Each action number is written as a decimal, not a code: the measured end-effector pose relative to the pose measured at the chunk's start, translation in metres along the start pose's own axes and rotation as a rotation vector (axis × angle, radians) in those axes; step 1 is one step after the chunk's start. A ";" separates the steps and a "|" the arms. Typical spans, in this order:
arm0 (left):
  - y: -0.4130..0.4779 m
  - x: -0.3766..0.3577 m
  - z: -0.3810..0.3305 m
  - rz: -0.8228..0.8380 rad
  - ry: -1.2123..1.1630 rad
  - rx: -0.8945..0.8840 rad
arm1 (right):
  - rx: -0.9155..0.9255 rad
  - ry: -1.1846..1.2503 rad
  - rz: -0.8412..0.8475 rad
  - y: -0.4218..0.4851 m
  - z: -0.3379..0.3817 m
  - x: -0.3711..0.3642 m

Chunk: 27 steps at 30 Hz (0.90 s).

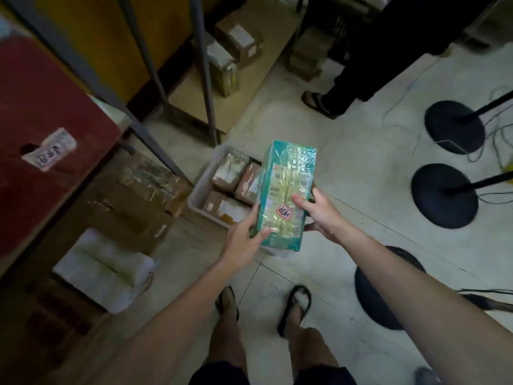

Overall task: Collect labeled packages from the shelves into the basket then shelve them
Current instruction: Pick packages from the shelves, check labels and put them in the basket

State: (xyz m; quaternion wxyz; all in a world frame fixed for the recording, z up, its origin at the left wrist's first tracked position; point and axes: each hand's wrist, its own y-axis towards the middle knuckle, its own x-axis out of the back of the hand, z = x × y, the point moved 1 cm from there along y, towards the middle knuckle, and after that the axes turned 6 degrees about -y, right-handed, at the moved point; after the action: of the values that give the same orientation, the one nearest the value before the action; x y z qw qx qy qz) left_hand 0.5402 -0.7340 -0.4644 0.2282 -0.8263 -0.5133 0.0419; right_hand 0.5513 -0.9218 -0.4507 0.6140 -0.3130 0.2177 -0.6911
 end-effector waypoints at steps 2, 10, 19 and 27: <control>0.014 -0.020 0.023 0.013 -0.038 0.070 | -0.069 0.024 0.014 0.023 -0.027 0.007; 0.068 -0.115 0.111 -0.027 -0.140 0.222 | -0.218 0.056 0.060 0.109 -0.135 0.054; 0.153 -0.169 0.165 0.002 0.080 0.220 | -0.366 0.412 0.001 0.188 -0.210 0.091; 0.207 -0.171 0.209 -0.007 0.284 0.162 | -0.324 0.102 -0.070 0.252 -0.237 0.097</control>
State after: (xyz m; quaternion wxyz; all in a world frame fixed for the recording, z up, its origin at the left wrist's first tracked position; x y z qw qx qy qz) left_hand 0.5679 -0.8890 -0.7660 0.3644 -0.8010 -0.4737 -0.0347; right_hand 0.5601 -1.0754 -0.7748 0.5191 -0.3799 0.3460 -0.6830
